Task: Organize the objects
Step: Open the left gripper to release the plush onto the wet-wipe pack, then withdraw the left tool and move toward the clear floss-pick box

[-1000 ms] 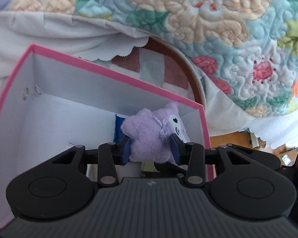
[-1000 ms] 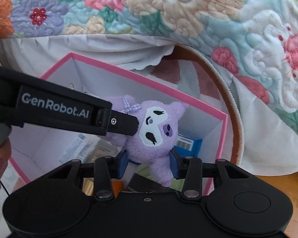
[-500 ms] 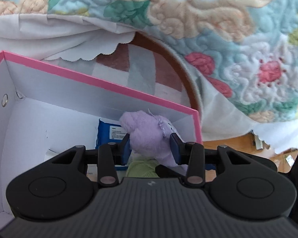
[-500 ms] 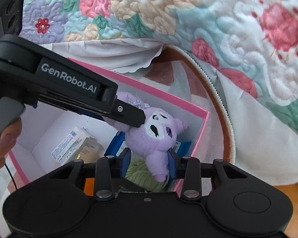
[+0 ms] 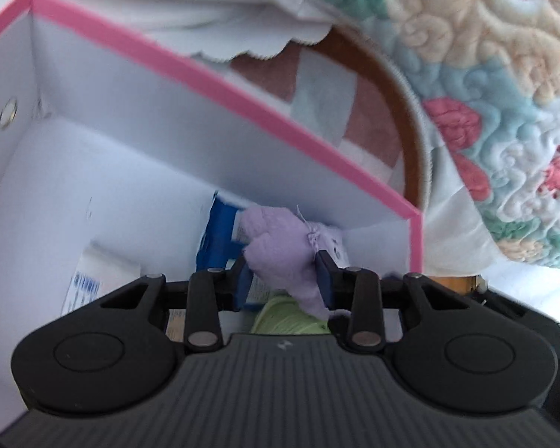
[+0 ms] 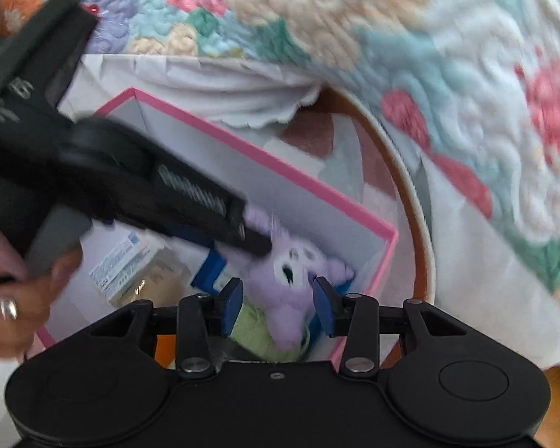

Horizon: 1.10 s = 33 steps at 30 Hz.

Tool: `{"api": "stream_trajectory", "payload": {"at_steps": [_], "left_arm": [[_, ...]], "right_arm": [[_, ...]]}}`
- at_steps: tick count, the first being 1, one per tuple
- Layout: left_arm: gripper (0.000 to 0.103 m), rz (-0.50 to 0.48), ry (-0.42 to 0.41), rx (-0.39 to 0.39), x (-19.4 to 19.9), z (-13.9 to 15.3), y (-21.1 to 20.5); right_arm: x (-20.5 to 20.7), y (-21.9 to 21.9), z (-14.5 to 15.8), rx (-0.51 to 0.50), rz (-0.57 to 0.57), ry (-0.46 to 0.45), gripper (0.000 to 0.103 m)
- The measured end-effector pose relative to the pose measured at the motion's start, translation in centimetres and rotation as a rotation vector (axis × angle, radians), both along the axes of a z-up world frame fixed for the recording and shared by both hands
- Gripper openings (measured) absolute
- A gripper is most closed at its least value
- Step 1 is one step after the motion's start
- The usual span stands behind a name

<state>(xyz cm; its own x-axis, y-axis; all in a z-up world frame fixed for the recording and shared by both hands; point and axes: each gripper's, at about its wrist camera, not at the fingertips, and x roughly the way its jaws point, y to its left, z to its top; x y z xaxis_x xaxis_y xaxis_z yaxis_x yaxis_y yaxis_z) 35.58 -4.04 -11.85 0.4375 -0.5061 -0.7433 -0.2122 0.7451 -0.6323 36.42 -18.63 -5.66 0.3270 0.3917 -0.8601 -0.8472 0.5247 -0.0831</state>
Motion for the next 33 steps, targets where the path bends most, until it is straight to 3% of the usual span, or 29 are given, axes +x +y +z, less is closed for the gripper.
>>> {"api": "stream_trajectory", "payload": {"at_steps": [2, 4, 6, 10, 14, 18, 21, 25, 29, 33], "left_arm": [[0.034, 0.014, -0.02, -0.017, -0.6, 0.4, 0.3], [0.034, 0.02, -0.049, 0.014, -1.3, 1.5, 0.7], [0.034, 0.02, -0.103, 0.047, -1.9, 2.6, 1.1], [0.034, 0.015, -0.12, 0.067, -2.5, 3.2, 1.6], [0.034, 0.0, -0.09, 0.125, -1.4, 1.9, 0.7], [0.034, -0.022, -0.041, 0.151, -0.6, 0.1, -0.5], [0.034, -0.042, -0.022, 0.214, -1.1, 0.4, -1.0], [0.034, -0.061, -0.056, 0.262, -2.3, 2.4, -1.4], [0.034, -0.065, -0.064, 0.314, -4.0, 4.6, -1.3], [0.038, -0.074, -0.091, 0.408, -6.4, 7.4, -1.8]], "right_arm": [[-0.3, 1.1, -0.1, -0.003, -0.014, 0.005, 0.038], [-0.6, 1.9, -0.3, 0.01, -0.026, 0.035, 0.02], [-1.2, 2.5, -0.5, -0.003, -0.028, 0.001, 0.019], [-1.6, 2.3, -1.0, -0.002, -0.046, -0.008, 0.019], [-0.6, 1.9, -2.3, -0.003, -0.065, 0.013, 0.018], [0.3, 1.5, -3.0, -0.017, -0.072, 0.016, 0.011], [0.6, 1.3, -3.3, -0.01, -0.075, 0.015, 0.01], [-0.6, 1.5, -3.4, 0.003, -0.056, -0.01, 0.015], [-2.1, -0.3, -1.1, 0.118, -0.089, 0.003, 0.024], [-5.1, -2.9, 2.5, 0.213, -0.072, -0.044, 0.044]]}}
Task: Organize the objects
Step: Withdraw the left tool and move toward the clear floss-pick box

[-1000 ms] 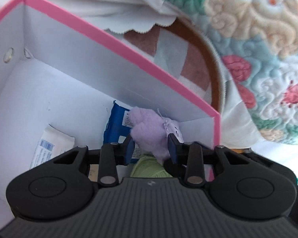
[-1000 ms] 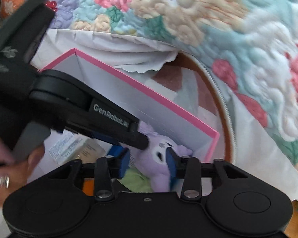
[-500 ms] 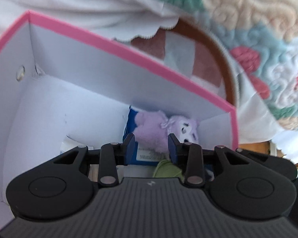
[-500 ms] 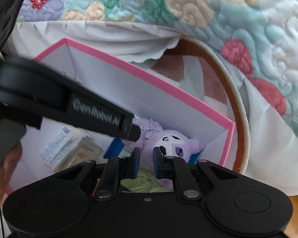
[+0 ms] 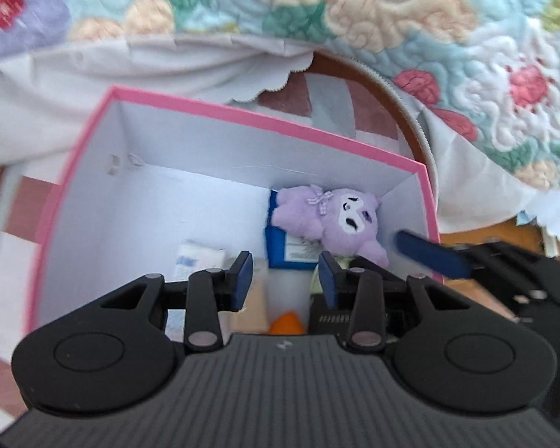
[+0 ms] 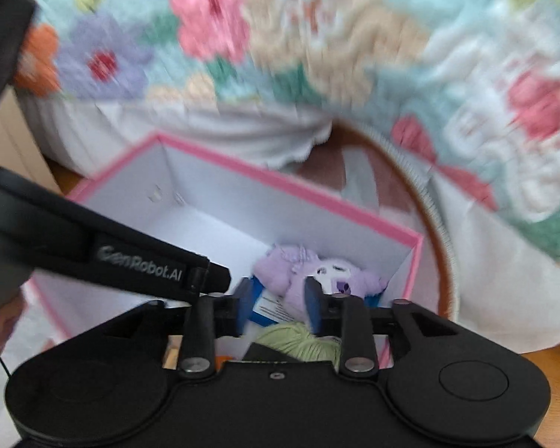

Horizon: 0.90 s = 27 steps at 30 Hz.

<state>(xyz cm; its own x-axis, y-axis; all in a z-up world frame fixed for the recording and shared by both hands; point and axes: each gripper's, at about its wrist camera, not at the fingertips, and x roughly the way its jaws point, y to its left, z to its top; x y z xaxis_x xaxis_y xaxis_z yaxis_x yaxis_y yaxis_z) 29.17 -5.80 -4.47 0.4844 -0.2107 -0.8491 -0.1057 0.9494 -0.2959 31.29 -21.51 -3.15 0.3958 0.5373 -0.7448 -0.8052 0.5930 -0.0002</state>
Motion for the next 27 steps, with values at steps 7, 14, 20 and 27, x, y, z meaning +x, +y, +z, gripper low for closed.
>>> {"api": "stream_trajectory", "payload": {"at_steps": [7, 14, 20, 27], "left_arm": [[0.041, -0.018, -0.023, 0.059, -4.9, 5.2, -0.4], [0.041, -0.121, -0.04, 0.105, -8.8, 9.5, -1.2], [0.041, -0.208, -0.007, 0.13, -10.6, 12.0, -1.7], [0.041, -0.33, 0.025, 0.114, -11.8, 12.6, -1.5]], "right_arm": [[-3.9, -3.4, 4.5, 0.059, -0.002, -0.003, 0.046], [-8.2, -6.2, 7.6, 0.07, 0.009, 0.004, 0.051], [-11.3, -7.4, 9.9, 0.076, 0.042, 0.039, 0.056], [-13.9, -8.2, 11.5, 0.075, 0.108, 0.056, 0.06]]}}
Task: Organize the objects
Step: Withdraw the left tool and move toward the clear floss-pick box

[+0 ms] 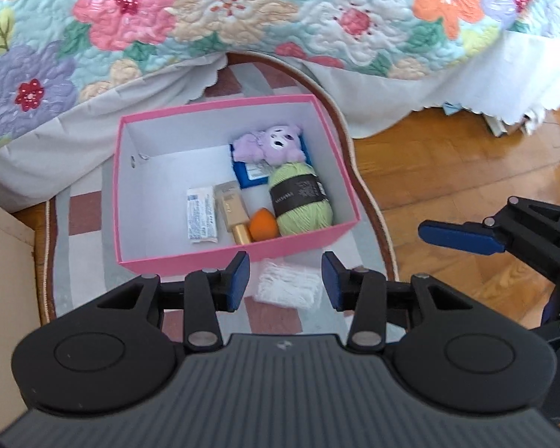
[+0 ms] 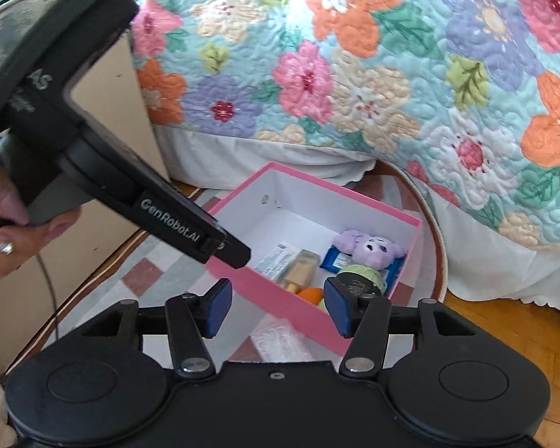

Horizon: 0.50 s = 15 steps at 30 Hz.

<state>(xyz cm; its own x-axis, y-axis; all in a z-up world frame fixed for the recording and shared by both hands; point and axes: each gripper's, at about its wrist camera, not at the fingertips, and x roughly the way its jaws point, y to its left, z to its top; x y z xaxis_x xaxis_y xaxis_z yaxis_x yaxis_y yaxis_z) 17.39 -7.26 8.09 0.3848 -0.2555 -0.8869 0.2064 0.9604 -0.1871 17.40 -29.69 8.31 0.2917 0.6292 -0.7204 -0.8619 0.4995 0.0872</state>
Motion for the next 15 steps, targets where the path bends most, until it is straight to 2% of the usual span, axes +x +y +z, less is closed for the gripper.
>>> {"api": "stream_trajectory", "payload": {"at_steps": [5, 10, 15], "left_arm": [[0.041, -0.041, 0.005, -0.057, -0.8, -2.0, 0.5], [0.041, -0.081, 0.031, -0.127, -0.4, -5.8, 0.5], [0.041, -0.108, 0.027, -0.131, 0.4, -9.5, -0.3]], "right_arm": [[-1.2, -0.8, -2.5, 0.001, 0.012, 0.049, 0.062], [-1.6, -1.2, -7.5, 0.007, -0.027, 0.094, 0.062], [-1.7, -1.9, -11.7, 0.03, -0.069, 0.081, 0.062]]}}
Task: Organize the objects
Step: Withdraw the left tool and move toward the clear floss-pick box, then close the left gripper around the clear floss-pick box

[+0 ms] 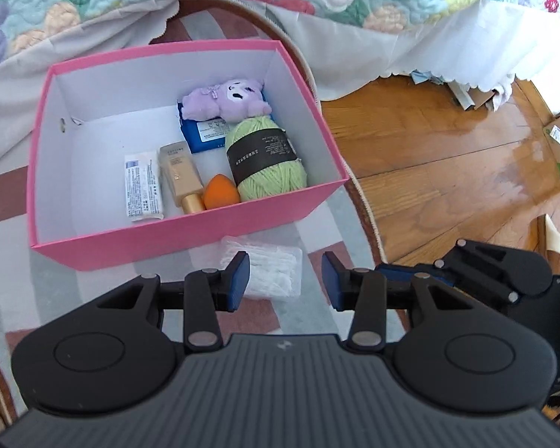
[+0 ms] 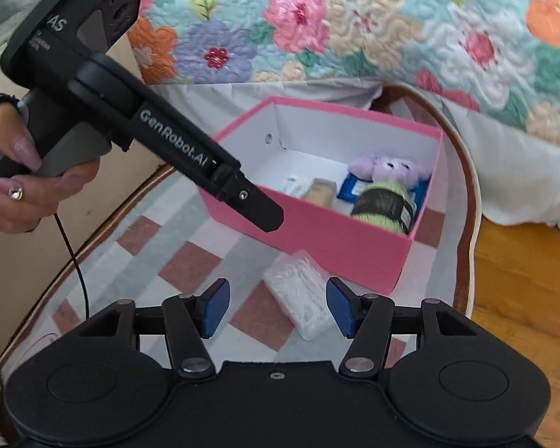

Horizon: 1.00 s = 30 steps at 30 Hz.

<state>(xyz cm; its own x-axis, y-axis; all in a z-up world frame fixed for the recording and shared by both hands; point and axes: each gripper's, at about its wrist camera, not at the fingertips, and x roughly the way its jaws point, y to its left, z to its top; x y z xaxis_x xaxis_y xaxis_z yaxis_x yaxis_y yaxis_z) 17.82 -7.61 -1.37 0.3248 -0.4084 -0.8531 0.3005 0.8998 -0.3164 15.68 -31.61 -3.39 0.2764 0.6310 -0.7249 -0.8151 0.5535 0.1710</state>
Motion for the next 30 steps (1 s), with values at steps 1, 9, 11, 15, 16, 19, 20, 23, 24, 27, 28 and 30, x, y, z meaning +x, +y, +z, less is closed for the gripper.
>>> {"api": "stream_trajectory", "payload": {"at_steps": [1, 9, 11, 15, 16, 19, 20, 23, 24, 27, 28, 30], "left_arm": [[0.041, 0.0, -0.013, 0.01, 0.0, -0.5, -0.2], [0.041, -0.015, -0.088, 0.073, -0.9, -4.6, -0.7], [0.042, -0.008, -0.092, 0.087, -1.0, -5.7, -0.3], [0.044, 0.038, -0.076, 0.078, -0.8, -7.6, 0.7], [0.044, 0.062, -0.067, 0.062, -0.6, -8.0, 1.1], [0.044, 0.1, -0.052, 0.051, 0.0, -9.1, 1.5], [0.044, 0.102, -0.054, 0.058, 0.0, -9.4, 1.4], [0.044, 0.103, -0.054, 0.04, 0.0, -10.2, 1.4], [0.044, 0.104, -0.052, 0.034, 0.0, -10.4, 1.4], [0.045, 0.109, -0.064, 0.017, 0.1, -11.4, 1.2], [0.048, 0.113, -0.066, 0.008, 0.1, -11.7, 1.1], [0.048, 0.115, -0.06, -0.037, 0.0, -12.1, 1.2]], "right_arm": [[0.2, -0.1, -0.9, 0.0, -0.019, 0.001, 0.062], [0.9, 0.1, -6.2, -0.006, -0.151, 0.048, 0.062], [0.7, 0.4, -6.9, -0.036, -0.144, 0.028, 0.062], [0.1, 0.9, -7.9, -0.075, -0.119, -0.034, 0.064], [0.0, 1.0, -8.2, -0.083, -0.111, -0.043, 0.064], [-0.2, 1.2, -9.0, -0.121, -0.102, -0.066, 0.065], [-0.3, 1.3, -9.1, -0.12, -0.101, -0.069, 0.065], [-0.2, 1.5, -9.2, -0.102, -0.092, -0.067, 0.064], [-0.2, 1.6, -9.2, -0.099, -0.087, -0.068, 0.064], [-0.1, 2.2, -9.7, -0.098, -0.065, -0.081, 0.065], [0.0, 2.5, -9.9, -0.101, -0.06, -0.082, 0.065], [0.3, 2.9, -10.3, -0.108, -0.057, -0.076, 0.065]]}}
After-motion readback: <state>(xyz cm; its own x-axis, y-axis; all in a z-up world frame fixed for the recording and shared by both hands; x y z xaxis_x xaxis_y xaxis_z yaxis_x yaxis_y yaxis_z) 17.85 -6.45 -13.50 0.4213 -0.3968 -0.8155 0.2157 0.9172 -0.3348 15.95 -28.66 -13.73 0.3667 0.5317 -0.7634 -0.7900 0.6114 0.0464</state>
